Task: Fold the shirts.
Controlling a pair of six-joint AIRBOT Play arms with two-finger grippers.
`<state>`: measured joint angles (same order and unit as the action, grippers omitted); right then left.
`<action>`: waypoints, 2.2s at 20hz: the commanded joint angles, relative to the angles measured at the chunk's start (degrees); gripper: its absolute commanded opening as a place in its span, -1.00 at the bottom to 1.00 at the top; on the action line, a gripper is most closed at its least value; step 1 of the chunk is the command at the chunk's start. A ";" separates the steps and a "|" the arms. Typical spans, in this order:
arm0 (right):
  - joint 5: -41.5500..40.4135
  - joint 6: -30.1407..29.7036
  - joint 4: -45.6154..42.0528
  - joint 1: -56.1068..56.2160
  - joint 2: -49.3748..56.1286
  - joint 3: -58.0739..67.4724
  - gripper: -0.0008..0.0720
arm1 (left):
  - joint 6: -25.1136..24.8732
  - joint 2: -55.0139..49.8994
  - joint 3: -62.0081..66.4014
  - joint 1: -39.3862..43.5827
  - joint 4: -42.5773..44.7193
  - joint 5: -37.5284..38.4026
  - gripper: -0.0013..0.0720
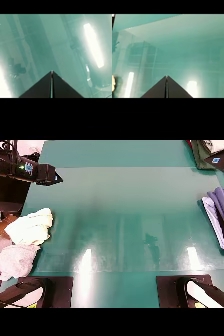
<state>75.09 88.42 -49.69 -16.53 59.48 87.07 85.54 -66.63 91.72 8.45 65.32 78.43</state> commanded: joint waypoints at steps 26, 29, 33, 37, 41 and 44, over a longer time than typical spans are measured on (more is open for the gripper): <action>0.09 -2.84 0.04 0.46 -0.04 -0.02 -0.92 | 6.93 4.07 -25.55 -0.04 42.45 0.52 0.58; 0.92 -2.84 0.04 0.46 -0.04 -0.04 -0.92 | 11.76 3.96 -35.23 -0.04 45.22 -9.14 0.58; 1.86 -2.84 0.04 0.46 -0.04 -0.04 -0.92 | 15.47 3.93 -40.61 -0.04 48.04 -17.66 0.58; 2.86 -2.84 0.07 0.48 -0.04 -0.02 -0.92 | 16.72 1.18 -41.86 -0.04 50.31 -19.12 0.58; 3.39 -2.84 0.07 0.48 -0.04 -0.02 -0.92 | 17.64 -3.30 -41.83 -0.04 50.12 -18.53 0.58; 3.34 -2.84 0.07 0.48 -0.04 -0.02 -0.92 | 17.40 -3.06 -41.03 -0.04 50.01 -16.04 -0.87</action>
<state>78.24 85.58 -49.65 -16.12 59.48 87.05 102.67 -68.90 50.33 8.43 115.11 60.82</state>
